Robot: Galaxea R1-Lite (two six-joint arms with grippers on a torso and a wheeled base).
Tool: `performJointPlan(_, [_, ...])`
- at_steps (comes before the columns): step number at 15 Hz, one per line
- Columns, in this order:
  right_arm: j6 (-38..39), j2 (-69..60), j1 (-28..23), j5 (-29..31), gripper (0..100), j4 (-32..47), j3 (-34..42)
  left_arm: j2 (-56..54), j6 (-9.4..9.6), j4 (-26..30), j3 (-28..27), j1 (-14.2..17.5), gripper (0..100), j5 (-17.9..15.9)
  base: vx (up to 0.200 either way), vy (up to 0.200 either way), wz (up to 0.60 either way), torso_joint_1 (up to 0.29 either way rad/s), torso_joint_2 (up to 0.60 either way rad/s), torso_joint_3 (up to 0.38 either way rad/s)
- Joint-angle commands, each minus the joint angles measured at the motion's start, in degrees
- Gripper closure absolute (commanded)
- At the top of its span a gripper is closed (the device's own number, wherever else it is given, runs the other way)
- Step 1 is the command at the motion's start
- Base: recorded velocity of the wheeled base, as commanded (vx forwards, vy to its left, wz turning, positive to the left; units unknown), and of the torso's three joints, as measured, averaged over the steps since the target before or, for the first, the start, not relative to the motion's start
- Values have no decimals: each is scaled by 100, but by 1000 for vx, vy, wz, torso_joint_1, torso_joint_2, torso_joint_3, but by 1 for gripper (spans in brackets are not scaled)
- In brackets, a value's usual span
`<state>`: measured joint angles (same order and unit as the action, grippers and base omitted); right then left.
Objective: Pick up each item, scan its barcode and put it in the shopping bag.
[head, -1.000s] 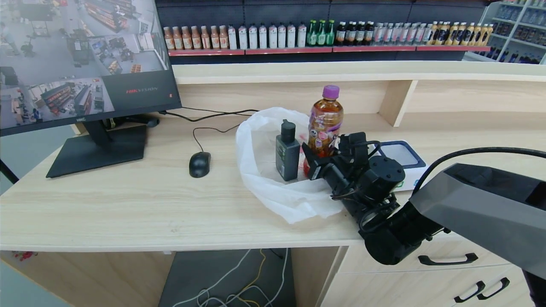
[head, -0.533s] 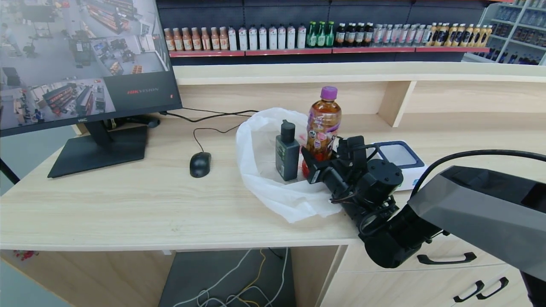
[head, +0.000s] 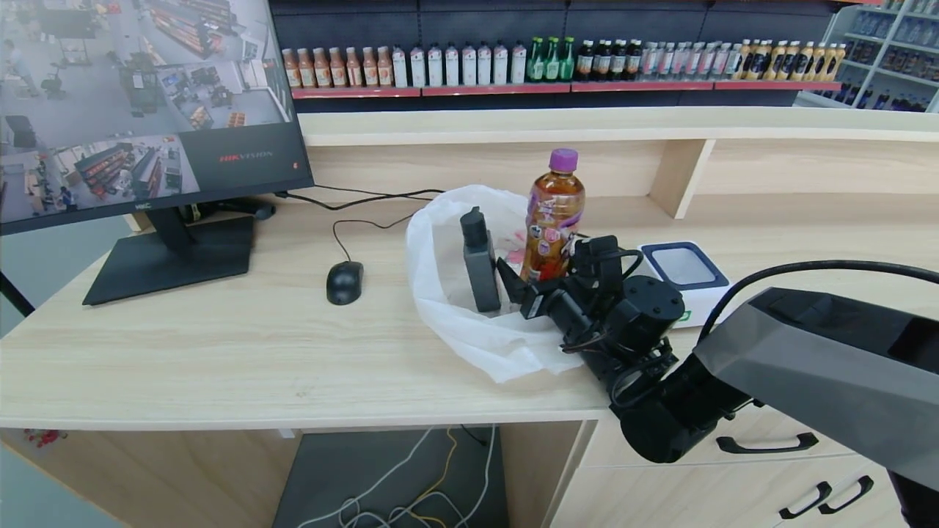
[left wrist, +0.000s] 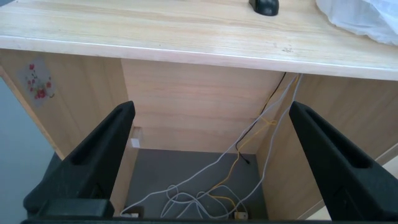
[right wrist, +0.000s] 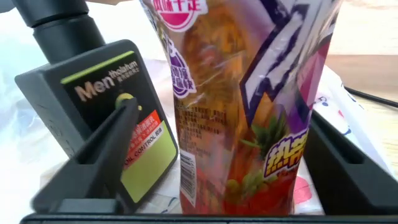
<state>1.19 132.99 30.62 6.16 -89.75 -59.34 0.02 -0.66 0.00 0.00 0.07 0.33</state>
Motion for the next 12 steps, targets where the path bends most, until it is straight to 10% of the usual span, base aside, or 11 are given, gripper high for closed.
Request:
performJointPlan(1, [-5,34,-4,8,0,-25,-7,-2,-4,0,0,1,0,2,0,0,0,0,0,0])
performJointPlan(12, [-5,-177,-162,8,0,-25,169,-2,-4,0,0,1,0,2,0,0,0,0,0,0])
